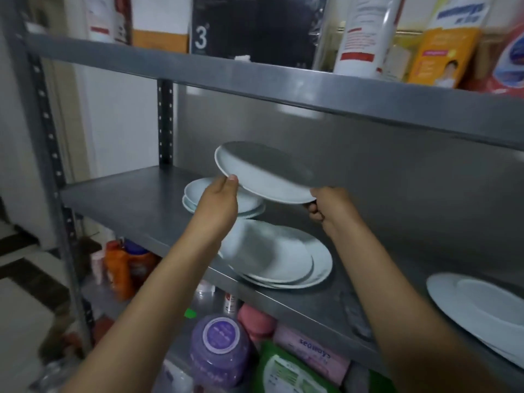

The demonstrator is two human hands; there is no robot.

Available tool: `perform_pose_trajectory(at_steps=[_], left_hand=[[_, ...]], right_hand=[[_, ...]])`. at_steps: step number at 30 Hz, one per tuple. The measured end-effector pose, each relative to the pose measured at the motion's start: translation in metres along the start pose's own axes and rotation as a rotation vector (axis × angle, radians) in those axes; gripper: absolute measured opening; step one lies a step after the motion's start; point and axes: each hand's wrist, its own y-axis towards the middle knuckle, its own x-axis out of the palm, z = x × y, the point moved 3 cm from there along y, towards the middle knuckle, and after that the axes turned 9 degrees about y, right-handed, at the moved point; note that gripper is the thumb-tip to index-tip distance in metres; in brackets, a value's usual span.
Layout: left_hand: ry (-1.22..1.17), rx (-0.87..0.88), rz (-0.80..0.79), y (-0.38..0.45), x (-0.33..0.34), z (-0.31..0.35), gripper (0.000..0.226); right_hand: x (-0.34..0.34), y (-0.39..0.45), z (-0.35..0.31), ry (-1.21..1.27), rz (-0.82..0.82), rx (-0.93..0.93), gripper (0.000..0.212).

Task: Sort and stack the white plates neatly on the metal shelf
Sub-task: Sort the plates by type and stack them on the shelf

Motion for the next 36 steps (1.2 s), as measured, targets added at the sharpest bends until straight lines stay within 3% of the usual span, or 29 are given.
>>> perform_pose_trajectory(at_steps=[6, 18, 25, 29, 33, 36], left_hand=[[0.285, 0.049, 0.071, 0.040, -0.058, -0.037, 0.027], [0.320, 0.018, 0.031, 0.059, -0.075, -0.083, 0.029], [0.325, 0.042, 0.008, 0.056, -0.070, -0.081, 0.033], [0.264, 0.065, -0.013, 0.051, -0.063, -0.072, 0.030], [0.295, 0.111, -0.056, 0.041, -0.049, -0.058, 0.041], [0.305, 0.170, -0.074, 0.028, -0.030, -0.043, 0.042]], right_hand=[[0.070, 0.038, 0.027, -0.134, -0.021, 0.116, 0.022], [0.113, 0.052, 0.074, -0.199, 0.018, 0.252, 0.026], [0.119, 0.058, 0.078, -0.465, -0.070, 0.196, 0.012], [0.115, 0.060, 0.079, -0.517, -0.104, 0.198, 0.021], [0.107, 0.055, 0.072, -0.550, -0.132, 0.186, 0.022], [0.093, 0.056, 0.061, -0.590, -0.118, 0.056, 0.020]])
